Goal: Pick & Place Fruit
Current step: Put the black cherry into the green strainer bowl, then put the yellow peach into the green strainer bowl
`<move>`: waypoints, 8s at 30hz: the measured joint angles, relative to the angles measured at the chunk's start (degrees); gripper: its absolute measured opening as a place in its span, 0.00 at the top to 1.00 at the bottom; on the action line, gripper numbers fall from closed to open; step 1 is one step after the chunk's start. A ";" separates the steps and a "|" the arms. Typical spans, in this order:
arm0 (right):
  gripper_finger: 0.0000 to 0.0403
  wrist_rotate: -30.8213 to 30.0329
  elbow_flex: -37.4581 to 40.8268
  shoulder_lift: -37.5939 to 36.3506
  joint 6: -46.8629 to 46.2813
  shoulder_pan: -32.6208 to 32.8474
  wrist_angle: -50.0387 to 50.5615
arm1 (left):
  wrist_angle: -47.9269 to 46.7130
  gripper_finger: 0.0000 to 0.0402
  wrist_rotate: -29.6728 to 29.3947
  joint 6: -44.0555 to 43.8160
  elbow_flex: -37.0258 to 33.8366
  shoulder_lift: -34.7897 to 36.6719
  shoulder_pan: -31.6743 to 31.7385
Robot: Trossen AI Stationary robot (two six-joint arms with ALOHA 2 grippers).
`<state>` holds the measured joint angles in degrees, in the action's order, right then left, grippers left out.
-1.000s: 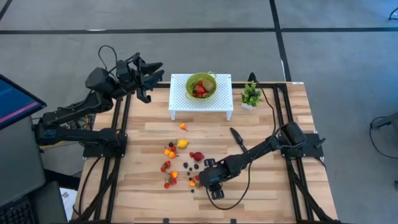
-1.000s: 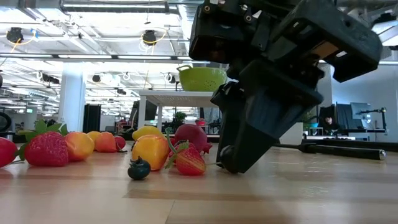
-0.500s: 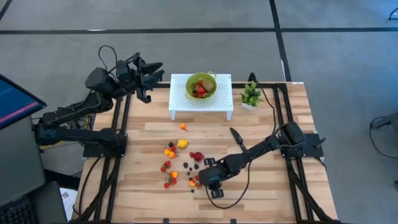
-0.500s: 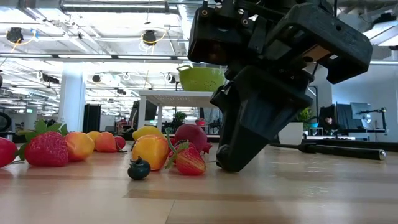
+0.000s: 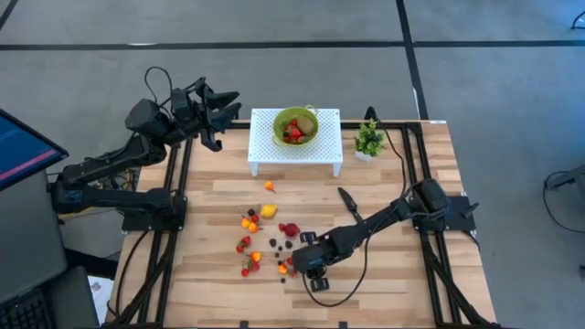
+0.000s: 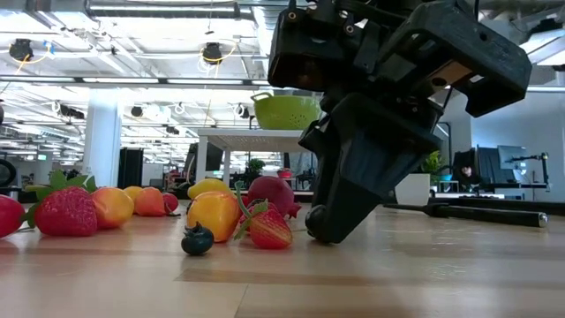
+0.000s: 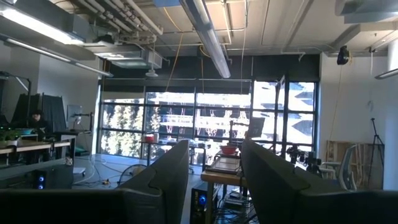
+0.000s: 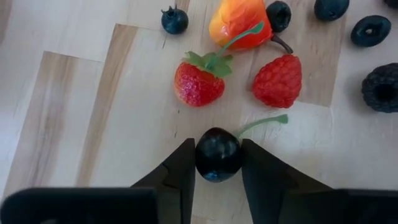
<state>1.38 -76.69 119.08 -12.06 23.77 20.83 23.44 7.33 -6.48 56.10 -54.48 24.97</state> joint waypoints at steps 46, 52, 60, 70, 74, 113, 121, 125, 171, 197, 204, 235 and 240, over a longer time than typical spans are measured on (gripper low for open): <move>0.73 -8.51 -0.01 -21.46 28.51 -45.33 -14.94 | 0.21 0.65 0.01 0.00 0.00 0.00 0.02; 0.73 -8.56 0.04 -20.41 27.67 -47.27 -13.87 | 0.20 0.65 -0.02 0.00 0.00 0.00 0.00; 0.66 -8.81 -0.07 -20.54 25.90 -47.90 -14.48 | 0.20 0.65 -0.01 0.00 0.00 0.01 0.00; 0.48 -8.91 0.00 -22.12 21.22 -48.43 -15.19 | 0.20 0.65 -0.01 0.00 0.00 0.01 0.00; 0.47 -7.85 -0.04 -25.81 19.57 -46.46 -16.27 | 0.19 0.65 -0.01 0.00 0.00 0.01 0.02; 0.99 -7.46 32.45 -82.71 9.03 -28.35 6.04 | 0.19 0.65 -0.01 0.00 0.00 0.01 0.02; 0.99 -7.45 39.46 -99.91 7.53 -28.28 7.88 | 0.20 0.65 -0.01 0.00 0.00 0.01 0.00; 0.98 -7.43 40.93 -107.73 5.13 -28.28 13.70 | 0.19 0.65 -0.01 0.00 0.00 0.00 0.00; 0.97 -7.38 40.41 -117.96 1.03 -28.35 18.76 | 1.58 0.65 0.01 -1.51 0.00 0.01 0.00; 0.96 -7.38 40.41 -117.96 1.03 -28.35 18.76 | -21.26 0.63 4.74 8.75 0.00 -5.45 -15.34; 0.96 -7.41 40.41 -117.96 1.03 -28.35 18.76 | -28.92 0.43 -6.90 8.65 0.00 -11.07 -17.76; 0.96 -7.38 40.41 -117.94 1.03 -28.35 18.76 | -43.19 0.32 -41.04 -29.83 0.02 -30.02 -27.10; 0.96 -7.38 40.41 -117.94 1.03 -28.35 18.76 | -43.60 0.32 -39.52 -34.80 0.02 -33.16 -27.10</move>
<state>-6.00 -36.27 1.15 -11.03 -4.58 39.59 -20.16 -32.19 -41.28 56.12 -87.64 -2.13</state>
